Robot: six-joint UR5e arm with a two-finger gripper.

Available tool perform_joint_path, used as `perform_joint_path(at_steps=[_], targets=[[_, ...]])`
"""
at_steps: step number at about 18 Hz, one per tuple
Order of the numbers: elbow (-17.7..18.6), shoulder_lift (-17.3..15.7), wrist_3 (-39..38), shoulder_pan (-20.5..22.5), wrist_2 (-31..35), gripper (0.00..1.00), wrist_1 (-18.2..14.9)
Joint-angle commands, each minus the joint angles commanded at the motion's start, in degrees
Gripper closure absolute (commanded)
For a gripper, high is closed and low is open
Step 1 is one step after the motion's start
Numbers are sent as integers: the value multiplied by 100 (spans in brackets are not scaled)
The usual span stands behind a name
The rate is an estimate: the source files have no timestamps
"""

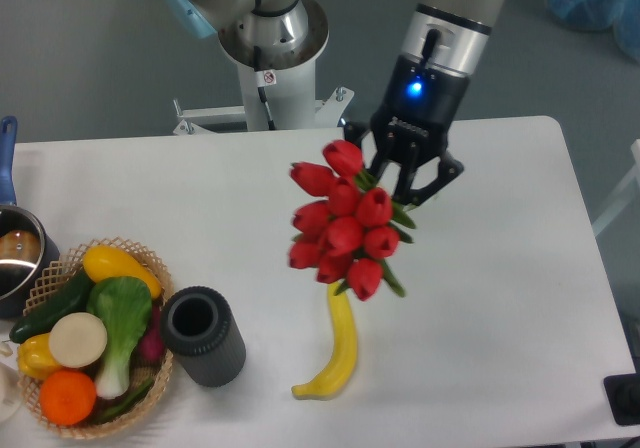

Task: Insert the flowers into the vase
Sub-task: 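Carry the tulips over the black vase and lower stems into it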

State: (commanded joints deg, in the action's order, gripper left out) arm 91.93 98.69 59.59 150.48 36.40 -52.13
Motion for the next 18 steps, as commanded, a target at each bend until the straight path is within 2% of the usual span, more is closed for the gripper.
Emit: perform_joint_path(at_steps=[3,6,14,18], targets=[[-44,255,-315,-378,-318,97,80],[-61,256,-659,-519,-353,97,124],[-52,361,-677,-923,-388,96,492],[-61,519,-747,-1012,-1108,93,836]])
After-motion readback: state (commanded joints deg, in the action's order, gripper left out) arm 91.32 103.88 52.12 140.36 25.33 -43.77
